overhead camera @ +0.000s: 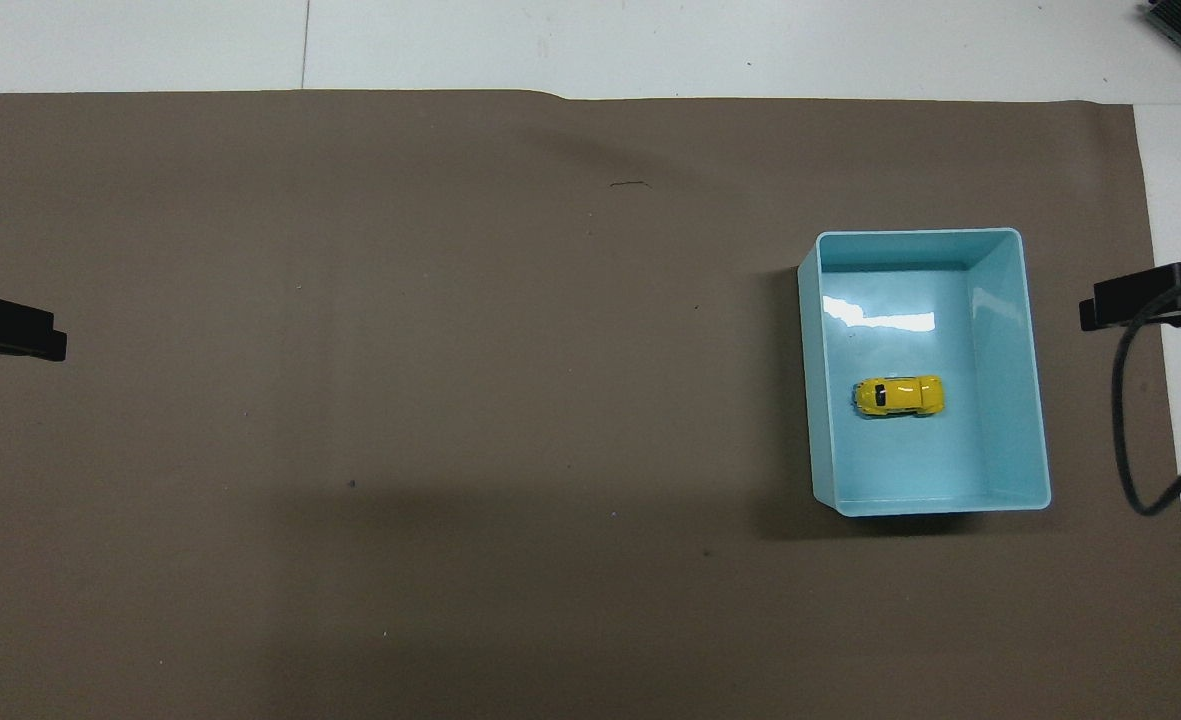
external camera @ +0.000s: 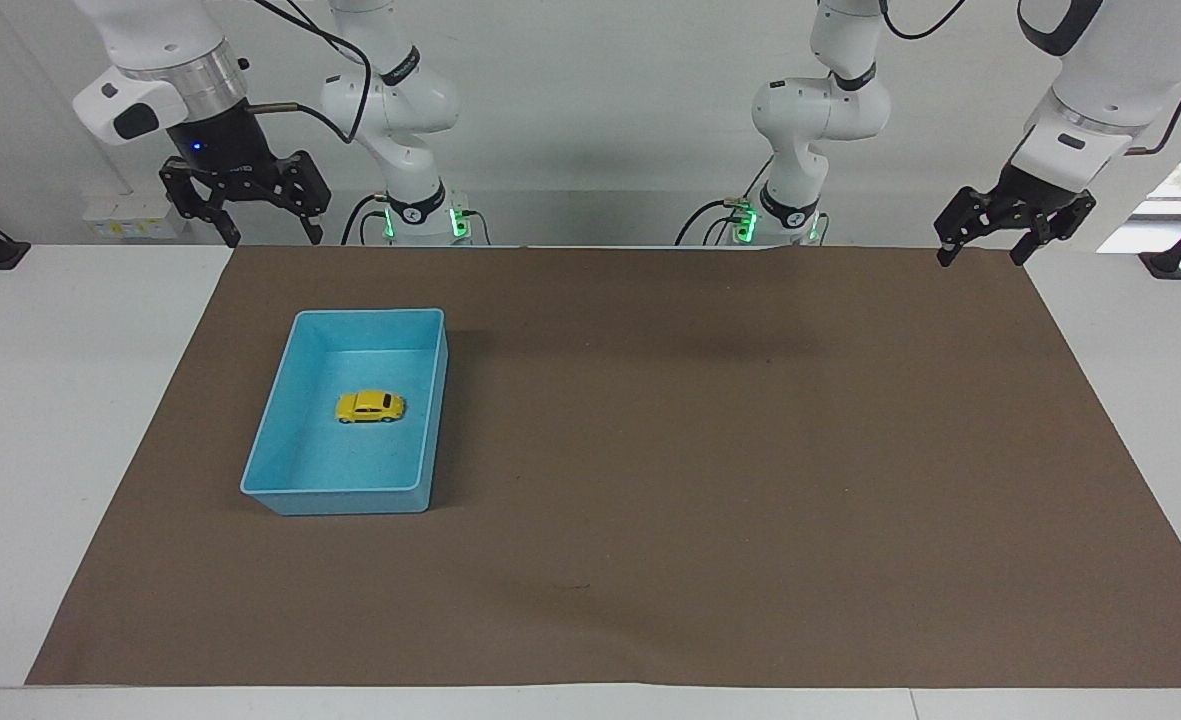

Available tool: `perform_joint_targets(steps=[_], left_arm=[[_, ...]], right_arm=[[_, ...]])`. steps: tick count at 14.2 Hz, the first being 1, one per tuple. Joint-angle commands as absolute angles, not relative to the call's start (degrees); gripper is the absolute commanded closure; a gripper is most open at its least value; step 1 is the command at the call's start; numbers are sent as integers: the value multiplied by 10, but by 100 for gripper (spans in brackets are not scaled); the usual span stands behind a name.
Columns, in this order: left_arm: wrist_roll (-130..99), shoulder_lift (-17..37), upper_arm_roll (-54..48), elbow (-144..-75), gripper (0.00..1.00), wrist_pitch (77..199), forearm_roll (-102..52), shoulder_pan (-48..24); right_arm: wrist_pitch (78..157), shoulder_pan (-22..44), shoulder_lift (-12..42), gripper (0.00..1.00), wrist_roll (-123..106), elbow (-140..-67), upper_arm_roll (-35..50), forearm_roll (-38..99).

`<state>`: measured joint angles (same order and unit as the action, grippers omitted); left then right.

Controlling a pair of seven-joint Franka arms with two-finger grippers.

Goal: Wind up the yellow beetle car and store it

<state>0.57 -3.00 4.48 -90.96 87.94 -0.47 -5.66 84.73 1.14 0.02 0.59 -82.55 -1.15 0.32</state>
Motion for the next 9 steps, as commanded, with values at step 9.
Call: perform_joint_targets(steps=[9], left_arm=[[3,-25,40,-896,0,867,-11,-48]], right_arm=[[824,9,-1,0,18,-817,2,-3]])
